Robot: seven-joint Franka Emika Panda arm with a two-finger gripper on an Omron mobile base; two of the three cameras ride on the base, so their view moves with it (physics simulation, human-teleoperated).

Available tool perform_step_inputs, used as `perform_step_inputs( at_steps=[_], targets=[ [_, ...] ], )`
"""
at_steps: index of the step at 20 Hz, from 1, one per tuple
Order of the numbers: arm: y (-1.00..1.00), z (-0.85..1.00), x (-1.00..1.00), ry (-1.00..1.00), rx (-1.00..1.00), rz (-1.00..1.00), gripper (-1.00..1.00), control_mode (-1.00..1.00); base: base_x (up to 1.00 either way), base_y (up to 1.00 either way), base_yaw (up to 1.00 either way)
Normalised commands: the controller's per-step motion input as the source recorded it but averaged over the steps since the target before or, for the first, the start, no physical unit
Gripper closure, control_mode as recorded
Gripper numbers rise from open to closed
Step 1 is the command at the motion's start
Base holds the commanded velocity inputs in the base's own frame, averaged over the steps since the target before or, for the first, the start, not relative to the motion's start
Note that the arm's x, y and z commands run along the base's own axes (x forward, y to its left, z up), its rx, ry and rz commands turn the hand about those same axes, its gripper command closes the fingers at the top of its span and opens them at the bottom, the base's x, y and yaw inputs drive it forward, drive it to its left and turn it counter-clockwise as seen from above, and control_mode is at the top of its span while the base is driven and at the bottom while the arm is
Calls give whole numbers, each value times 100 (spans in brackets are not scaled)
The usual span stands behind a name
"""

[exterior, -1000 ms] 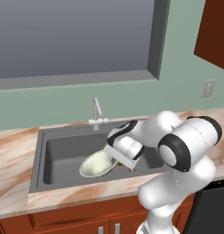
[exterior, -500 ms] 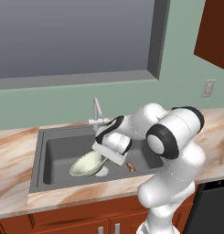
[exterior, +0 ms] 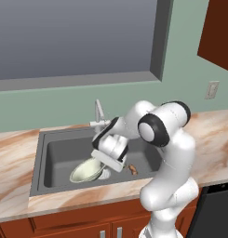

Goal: Dump the potato and kiwi from the bowl so the bowl can be washed. Place the bowl in the sink after clearing the leftovers.

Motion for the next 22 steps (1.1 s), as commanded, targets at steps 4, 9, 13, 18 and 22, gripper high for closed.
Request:
perform_step_inputs(
  at_steps=[4, 9, 13, 18, 22],
  targets=[
    [0, -71, 21, 0, -3, 0, 100, -100, 0, 0, 0],
    [1, -39, 25, 0, -4, 0, -100, -100, 0, 0, 0],
    [-3, 6, 9, 2, -1, 0, -100, -100, 0, 0, 0],
    [-43, 74, -2, -1, 0, -3, -100, -100, 0, 0, 0],
    [-56, 100, -15, -8, 0, -7, -100, -100, 0, 0, 0]
  ],
)
